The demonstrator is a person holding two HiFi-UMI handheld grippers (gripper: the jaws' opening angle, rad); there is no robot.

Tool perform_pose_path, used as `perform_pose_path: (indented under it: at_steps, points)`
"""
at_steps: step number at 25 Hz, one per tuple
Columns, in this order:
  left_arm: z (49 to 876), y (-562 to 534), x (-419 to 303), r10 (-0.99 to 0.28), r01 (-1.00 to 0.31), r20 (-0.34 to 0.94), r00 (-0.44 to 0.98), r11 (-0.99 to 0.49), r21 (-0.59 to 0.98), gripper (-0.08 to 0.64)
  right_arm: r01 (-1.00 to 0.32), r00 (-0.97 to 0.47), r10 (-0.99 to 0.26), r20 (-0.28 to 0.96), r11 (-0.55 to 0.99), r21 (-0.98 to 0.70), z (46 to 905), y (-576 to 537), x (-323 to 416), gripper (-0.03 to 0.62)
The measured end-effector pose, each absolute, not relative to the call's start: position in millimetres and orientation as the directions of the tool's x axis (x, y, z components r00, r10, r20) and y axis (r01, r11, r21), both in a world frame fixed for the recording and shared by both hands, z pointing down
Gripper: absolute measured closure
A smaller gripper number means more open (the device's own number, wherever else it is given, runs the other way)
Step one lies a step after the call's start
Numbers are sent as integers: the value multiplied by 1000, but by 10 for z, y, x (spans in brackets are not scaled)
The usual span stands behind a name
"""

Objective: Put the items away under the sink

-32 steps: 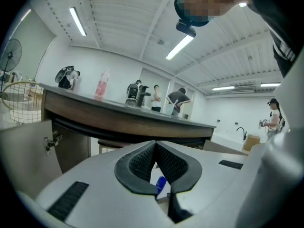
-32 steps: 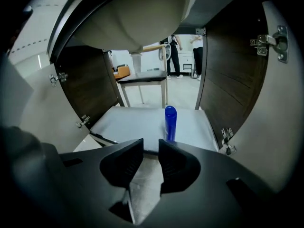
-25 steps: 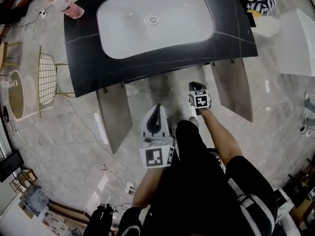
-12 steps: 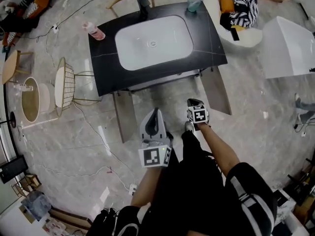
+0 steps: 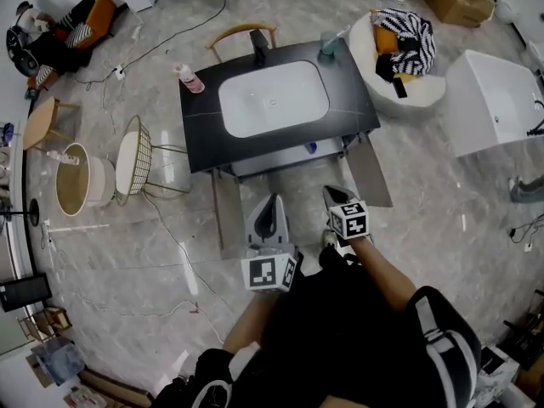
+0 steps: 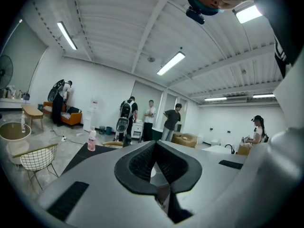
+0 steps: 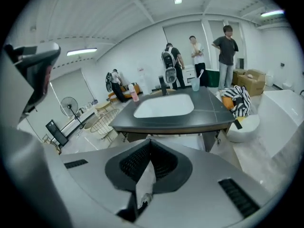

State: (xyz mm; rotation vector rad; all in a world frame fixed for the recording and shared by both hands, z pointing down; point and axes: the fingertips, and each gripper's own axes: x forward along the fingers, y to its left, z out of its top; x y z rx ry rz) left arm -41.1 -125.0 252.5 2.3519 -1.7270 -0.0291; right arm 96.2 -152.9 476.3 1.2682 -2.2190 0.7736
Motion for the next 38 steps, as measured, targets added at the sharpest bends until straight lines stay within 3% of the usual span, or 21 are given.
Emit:
perform_pose_path:
  at_steps: [8,17,38]
  points:
    - [2327,-961,-368,-940,-935,100,326,-305,180,545,-839,-541,-720,434,494,-228,3535,-1309,848,580]
    - [2350,-806,-269,-937,-939,107,332,-317,137,545,-862,-506,-829,240,493,-116,2521,-1056,998,580]
    - [2468,-832,-309,-950,-952,116,290,-275,135,545,-822,-569,-788,235,543,-172,2564,-982,852,581]
